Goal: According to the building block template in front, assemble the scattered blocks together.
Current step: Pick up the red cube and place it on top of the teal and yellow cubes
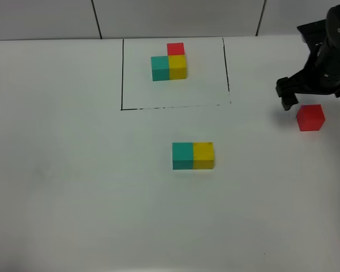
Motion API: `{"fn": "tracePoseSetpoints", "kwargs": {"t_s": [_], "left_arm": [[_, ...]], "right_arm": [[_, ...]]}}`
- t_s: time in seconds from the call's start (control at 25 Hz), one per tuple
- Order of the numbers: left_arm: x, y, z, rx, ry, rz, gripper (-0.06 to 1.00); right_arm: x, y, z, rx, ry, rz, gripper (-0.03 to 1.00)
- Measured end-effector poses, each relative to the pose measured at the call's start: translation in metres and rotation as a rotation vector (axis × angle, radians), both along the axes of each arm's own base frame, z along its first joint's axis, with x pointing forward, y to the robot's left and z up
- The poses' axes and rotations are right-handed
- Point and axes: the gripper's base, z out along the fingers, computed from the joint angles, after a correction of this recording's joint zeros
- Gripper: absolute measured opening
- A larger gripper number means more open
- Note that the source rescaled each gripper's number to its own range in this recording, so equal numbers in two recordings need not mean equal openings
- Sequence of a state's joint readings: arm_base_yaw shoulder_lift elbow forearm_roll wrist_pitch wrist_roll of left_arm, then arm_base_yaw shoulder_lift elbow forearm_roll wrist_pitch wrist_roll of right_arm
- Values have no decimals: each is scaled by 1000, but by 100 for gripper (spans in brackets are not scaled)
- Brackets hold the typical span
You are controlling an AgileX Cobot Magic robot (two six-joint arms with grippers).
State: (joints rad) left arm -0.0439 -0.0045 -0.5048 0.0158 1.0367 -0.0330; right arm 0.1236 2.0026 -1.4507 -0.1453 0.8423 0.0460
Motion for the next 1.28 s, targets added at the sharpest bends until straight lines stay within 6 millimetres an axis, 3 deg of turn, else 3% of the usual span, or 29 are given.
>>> {"fn": "tracePoseSetpoints", "kwargs": {"t_s": [0.24, 0.36, 0.68, 1.0, 1.28], "left_arm": [[0, 0, 0, 0, 0, 0, 80], [0, 0, 0, 0, 0, 0, 80], [0, 0, 0, 0, 0, 0, 80], [0, 0, 0, 0, 0, 0, 80], [0, 0, 0, 0, 0, 0, 80]], "right_arm": [[-4, -40, -11, 27, 21, -71, 100], [-2, -50, -13, 64, -4, -58, 100], [4, -45, -11, 155, -77, -16, 100], [9, -45, -39, 155, -37, -20, 100], [13, -46, -47, 155, -50, -29, 99]]}}
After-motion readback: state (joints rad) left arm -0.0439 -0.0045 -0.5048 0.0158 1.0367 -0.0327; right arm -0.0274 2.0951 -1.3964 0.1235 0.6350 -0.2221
